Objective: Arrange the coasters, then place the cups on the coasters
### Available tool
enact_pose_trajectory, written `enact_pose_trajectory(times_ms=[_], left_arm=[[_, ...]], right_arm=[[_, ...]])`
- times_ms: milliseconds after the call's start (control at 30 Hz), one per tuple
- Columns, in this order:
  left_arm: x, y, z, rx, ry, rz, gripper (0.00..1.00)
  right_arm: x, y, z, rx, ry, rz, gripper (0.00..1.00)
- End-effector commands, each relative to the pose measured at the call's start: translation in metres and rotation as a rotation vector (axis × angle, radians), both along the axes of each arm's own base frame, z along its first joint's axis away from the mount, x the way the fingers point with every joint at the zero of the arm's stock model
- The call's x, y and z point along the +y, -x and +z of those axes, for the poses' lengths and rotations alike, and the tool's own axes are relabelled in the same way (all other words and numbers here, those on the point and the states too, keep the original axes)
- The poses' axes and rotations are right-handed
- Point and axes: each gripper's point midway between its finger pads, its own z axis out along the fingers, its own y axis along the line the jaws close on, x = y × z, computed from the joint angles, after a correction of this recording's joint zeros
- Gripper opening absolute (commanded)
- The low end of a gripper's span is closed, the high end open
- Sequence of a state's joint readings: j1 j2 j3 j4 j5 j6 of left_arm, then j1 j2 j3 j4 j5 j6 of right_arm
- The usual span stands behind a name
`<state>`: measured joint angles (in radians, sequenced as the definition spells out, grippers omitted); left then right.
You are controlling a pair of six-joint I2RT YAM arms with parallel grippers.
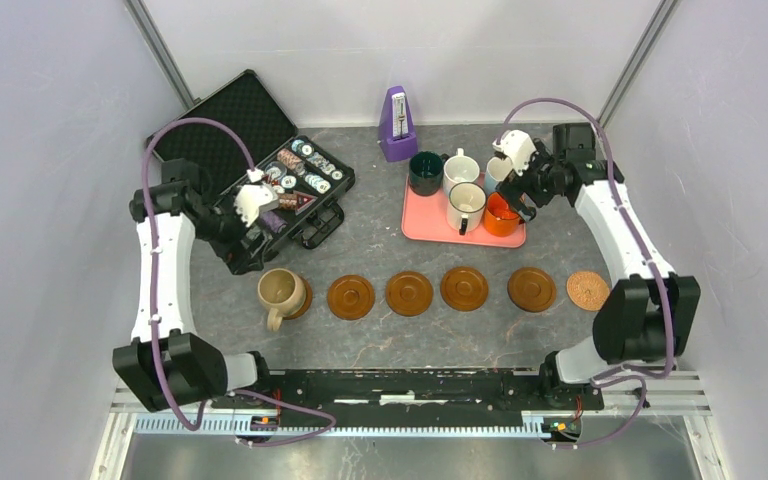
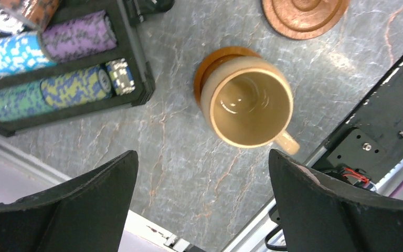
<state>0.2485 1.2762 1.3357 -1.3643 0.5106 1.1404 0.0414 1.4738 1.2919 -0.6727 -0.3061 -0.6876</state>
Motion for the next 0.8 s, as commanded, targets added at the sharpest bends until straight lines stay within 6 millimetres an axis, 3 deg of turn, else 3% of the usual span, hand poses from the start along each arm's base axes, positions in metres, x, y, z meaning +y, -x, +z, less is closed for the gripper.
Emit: enact_pose_trajectory(times_ms=[0,133,233,533,667,767], left_arm=[[-0.025,-0.007,0.01,0.02,0.059,0.013,1.0],[-0.049,-0.016,0.007,0.03,0.075,-0.02,1.0],[-0.072,-0.02,0.006,0.037,0.089,-0.055,1.0],[-0.112,-0.039,0.007,0.029,0.112,-0.088,1.0],[-0.121,-0.043,0.011,0.034,0.119,-0.085,1.0],[-0.122,-0.048,0.011,0.027,0.113,-0.074,1.0]], right_arm=[[-0.015,0.004,-0.009,0.096,0.126,0.186,0.98],[-0.039,-0.004,-0.011,0.041,0.178,0.277,0.98],[-0.05,-0.009,-0.032,0.022,0.242,0.359,0.98],[-0.046,-0.033,-0.077,0.02,0.256,0.548,0.95],[-0.044,-0.041,-0.089,0.029,0.252,0.595,0.91],[-0.04,-0.043,-0.094,0.034,0.234,0.627,0.83]])
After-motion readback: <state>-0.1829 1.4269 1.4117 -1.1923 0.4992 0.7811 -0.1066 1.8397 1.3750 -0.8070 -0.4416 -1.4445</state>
